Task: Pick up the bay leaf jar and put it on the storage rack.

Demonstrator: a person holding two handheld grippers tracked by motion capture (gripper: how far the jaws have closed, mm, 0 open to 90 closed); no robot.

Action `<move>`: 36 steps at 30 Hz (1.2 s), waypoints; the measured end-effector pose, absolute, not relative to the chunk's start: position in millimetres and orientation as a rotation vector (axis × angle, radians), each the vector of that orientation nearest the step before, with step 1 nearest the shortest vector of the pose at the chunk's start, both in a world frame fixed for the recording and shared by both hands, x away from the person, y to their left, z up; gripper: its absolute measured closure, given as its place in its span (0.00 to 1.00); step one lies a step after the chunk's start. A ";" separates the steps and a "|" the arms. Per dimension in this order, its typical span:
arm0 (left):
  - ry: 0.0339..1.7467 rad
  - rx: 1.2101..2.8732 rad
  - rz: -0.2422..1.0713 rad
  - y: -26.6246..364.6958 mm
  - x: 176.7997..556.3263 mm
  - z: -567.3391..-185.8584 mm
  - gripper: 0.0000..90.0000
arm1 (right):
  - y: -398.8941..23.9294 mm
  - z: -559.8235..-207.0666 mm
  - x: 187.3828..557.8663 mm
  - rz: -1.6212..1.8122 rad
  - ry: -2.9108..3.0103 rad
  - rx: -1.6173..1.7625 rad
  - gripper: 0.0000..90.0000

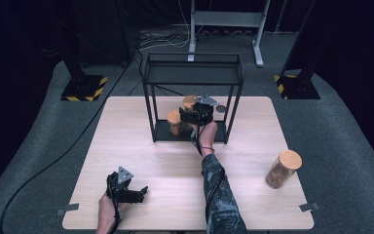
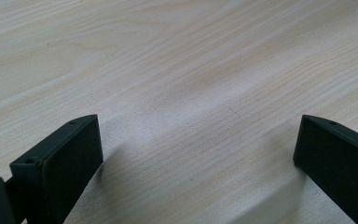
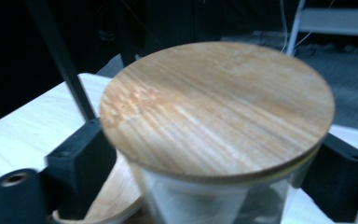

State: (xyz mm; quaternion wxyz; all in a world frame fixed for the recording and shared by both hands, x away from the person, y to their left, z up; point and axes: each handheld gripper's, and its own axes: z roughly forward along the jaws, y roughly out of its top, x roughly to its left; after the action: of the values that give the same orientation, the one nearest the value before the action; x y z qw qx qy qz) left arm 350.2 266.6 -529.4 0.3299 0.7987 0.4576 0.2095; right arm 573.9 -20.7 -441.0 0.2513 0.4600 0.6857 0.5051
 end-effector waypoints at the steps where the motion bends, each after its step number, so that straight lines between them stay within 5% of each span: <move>1: 1.197 2.090 0.547 266.7 350.2 -529.4 0.01 | -21.0 -439.9 573.1 1.367 1.875 1.265 0.10; 14: 1.199 2.088 0.538 267.1 350.9 -529.6 0.01 | -36.2 -440.1 551.8 1.320 2.030 1.362 0.03; 36: 1.201 2.087 0.537 267.1 351.0 -529.6 0.01 | -63.3 -470.1 464.8 1.238 2.207 1.265 0.01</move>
State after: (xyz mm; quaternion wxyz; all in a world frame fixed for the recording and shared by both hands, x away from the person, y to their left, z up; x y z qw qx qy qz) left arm 351.0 267.1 -529.6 0.3308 0.7984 0.4592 0.2053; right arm 464.8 -63.3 -470.1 0.1558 0.4417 0.7706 0.4322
